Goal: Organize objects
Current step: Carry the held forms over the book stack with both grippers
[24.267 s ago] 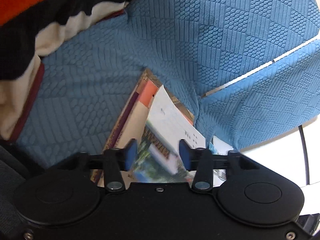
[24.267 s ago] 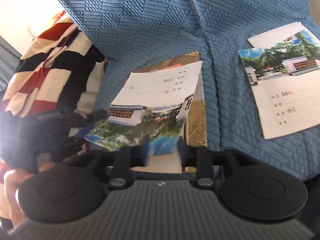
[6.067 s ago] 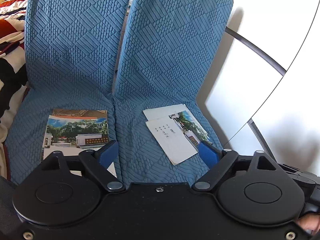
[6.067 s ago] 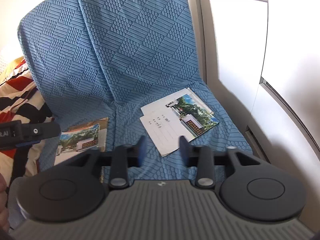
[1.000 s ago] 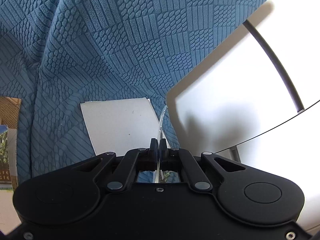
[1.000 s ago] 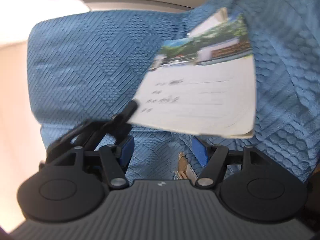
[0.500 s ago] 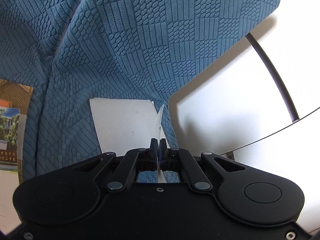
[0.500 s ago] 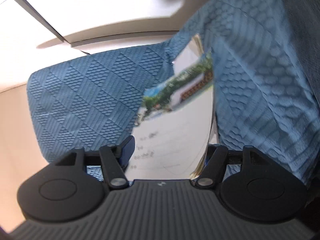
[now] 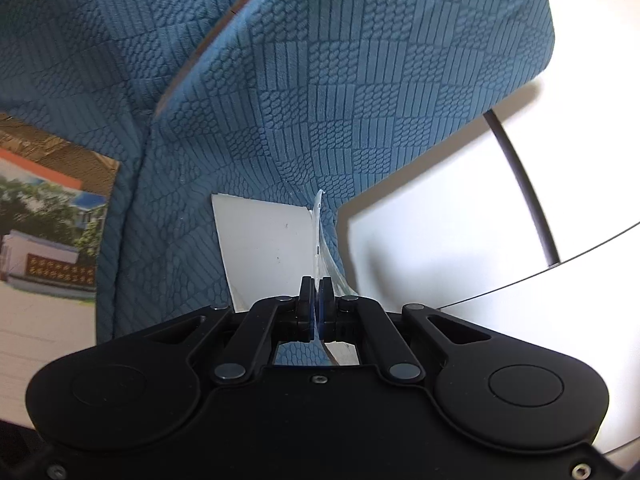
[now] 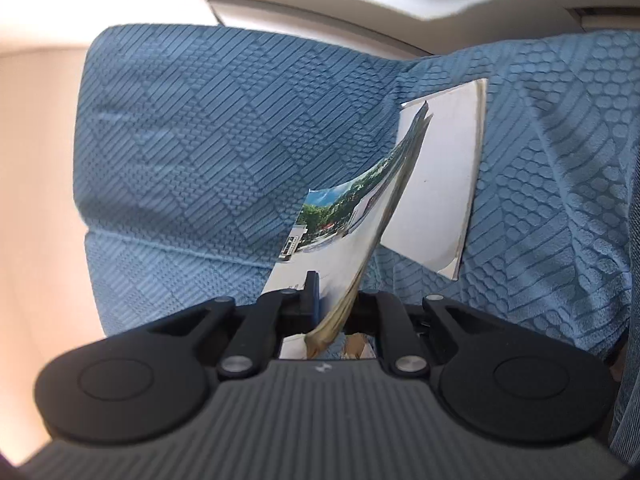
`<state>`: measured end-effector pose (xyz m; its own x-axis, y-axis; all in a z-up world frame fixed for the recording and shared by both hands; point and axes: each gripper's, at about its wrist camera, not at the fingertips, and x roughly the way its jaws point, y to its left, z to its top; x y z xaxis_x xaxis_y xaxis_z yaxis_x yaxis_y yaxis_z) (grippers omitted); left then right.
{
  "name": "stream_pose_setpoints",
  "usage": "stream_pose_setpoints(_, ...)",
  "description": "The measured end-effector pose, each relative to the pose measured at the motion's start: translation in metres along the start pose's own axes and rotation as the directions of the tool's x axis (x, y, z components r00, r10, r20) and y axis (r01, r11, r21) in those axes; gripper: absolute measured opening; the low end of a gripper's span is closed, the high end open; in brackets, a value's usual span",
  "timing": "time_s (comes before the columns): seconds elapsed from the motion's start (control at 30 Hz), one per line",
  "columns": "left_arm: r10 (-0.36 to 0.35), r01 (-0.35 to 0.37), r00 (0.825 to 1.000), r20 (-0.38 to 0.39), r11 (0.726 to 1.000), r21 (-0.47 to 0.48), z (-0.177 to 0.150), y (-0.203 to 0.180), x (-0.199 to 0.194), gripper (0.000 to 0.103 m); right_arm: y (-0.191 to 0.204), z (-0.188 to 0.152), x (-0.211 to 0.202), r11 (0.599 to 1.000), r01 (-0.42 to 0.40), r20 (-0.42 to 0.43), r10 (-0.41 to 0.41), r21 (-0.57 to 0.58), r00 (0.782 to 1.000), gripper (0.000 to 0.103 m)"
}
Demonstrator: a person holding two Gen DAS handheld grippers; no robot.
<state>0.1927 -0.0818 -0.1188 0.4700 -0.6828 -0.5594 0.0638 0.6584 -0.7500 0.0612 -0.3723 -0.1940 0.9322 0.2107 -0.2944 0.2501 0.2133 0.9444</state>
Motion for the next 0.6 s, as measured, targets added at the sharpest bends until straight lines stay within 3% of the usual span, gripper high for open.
stream_pose_setpoints(0.27, -0.026, 0.028, 0.996, 0.089, 0.999, -0.021, 0.005, 0.015, -0.074, 0.001, 0.054, -0.026, 0.005, 0.990, -0.007, -0.088, -0.006, -0.143, 0.996, 0.012)
stream_pose_setpoints(0.6, -0.020, 0.030, 0.975, 0.220, 0.999, -0.042, 0.001, 0.034, -0.154, 0.001, 0.102, -0.067, 0.019, 0.967, -0.054, -0.222, -0.003, -0.247, 0.975, 0.012)
